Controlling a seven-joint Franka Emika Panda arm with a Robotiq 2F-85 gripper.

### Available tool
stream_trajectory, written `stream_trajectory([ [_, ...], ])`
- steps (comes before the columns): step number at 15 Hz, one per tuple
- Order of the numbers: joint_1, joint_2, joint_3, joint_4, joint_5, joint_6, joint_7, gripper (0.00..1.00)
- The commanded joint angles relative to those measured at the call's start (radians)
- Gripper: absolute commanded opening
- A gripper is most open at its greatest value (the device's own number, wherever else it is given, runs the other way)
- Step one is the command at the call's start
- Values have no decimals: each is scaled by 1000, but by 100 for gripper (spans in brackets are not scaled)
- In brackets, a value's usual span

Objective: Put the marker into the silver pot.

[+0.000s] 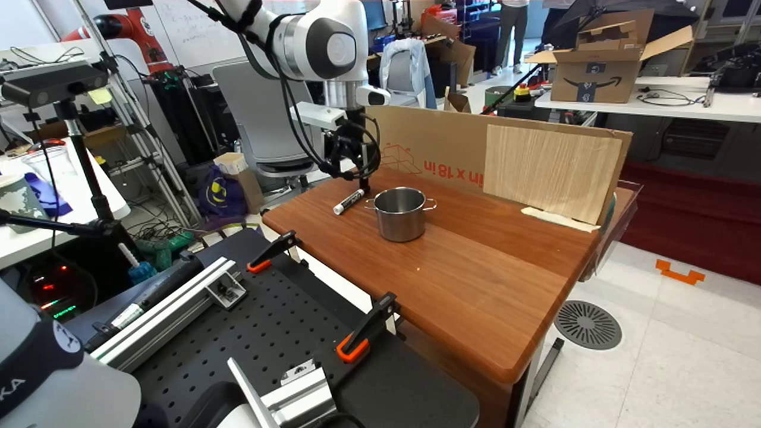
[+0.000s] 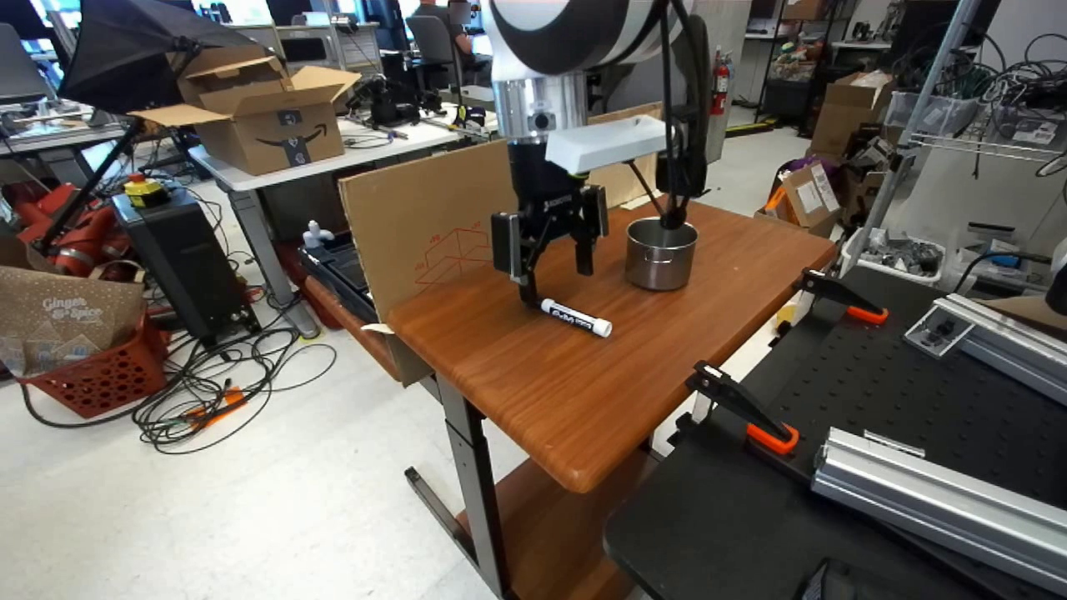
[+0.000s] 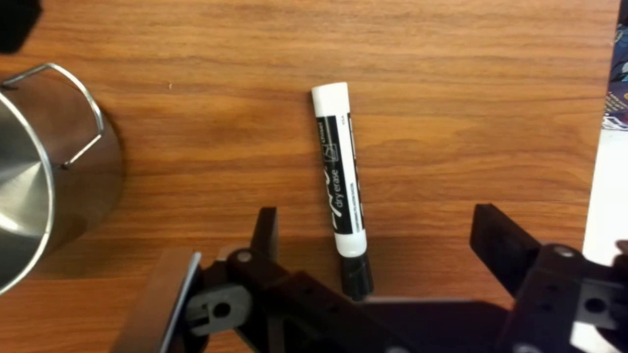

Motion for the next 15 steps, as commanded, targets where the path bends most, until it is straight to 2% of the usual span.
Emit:
stream_trajectory([
  [1, 40, 64, -37, 72, -38, -5, 56, 100],
  [8, 89, 153, -78, 156, -88, -20, 126, 100],
  [9, 93, 162, -82, 166, -92, -27, 130, 75],
  [10, 96, 167, -84, 171, -95, -24, 133, 74],
  [15, 102, 171, -85, 191, -97, -32, 136, 36],
])
